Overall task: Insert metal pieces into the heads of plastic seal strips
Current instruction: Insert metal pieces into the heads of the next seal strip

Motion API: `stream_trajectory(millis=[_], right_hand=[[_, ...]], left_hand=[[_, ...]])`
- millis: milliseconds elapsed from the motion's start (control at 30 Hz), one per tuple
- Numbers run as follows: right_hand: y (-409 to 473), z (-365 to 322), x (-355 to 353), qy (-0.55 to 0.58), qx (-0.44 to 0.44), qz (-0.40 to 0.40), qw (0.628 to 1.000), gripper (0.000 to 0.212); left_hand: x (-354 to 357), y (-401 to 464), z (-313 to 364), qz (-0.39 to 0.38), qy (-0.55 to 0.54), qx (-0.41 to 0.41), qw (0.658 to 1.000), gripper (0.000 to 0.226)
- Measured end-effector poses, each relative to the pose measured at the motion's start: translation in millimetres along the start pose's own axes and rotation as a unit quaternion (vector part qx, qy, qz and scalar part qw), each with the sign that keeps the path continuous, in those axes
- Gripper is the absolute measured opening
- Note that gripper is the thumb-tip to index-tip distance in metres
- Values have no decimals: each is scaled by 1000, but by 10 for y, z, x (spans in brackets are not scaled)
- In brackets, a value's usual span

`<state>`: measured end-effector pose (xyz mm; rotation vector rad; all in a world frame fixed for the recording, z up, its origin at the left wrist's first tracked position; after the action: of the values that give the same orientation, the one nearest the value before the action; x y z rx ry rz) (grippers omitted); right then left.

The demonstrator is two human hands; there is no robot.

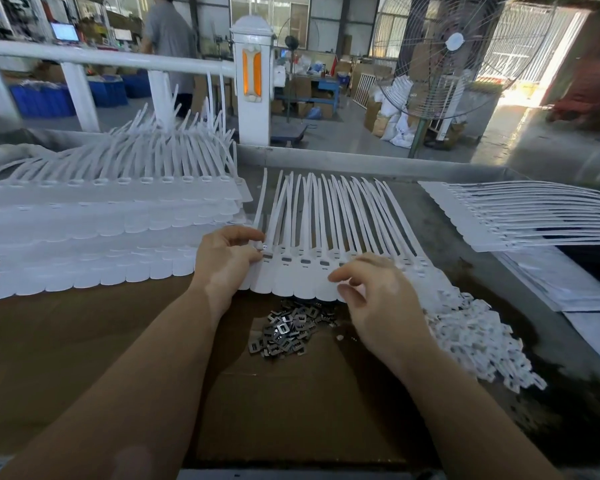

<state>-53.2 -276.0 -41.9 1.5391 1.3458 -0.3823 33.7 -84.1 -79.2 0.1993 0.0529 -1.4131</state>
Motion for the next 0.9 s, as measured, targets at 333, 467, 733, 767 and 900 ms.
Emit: stream_trajectory(millis=[333,467,733,767,900], right_hand=[[-66,24,-6,-2,-36,17,999,24],[-62,55,-19,6,-23,23,999,21],[-168,88,-189,-12,41,-10,999,17],[-215,95,-205,-21,47,-24,998,15],[-393,136,-310,-49,76,-71,993,15]], left_hand=[[5,19,-15,-1,-2,-5,1000,33],[5,6,-12,0,-4,-5,1000,33],[0,7,-10,2,2,-6,1000,32],[-1,9,-14,1,1,-6,1000,32],[-3,12,-22,-1,1,-7,1000,31]])
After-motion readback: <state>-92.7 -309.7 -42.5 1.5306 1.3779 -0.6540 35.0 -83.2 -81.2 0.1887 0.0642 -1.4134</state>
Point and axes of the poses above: each hand's wrist, its own y-axis towards the middle knuckle, its own x-axis out of the palm, z = x × y, the point moved 6 cm from there along y, towards the middle knuckle, and after that the axes turned 4 degrees about -z, right-handed, at the moved point
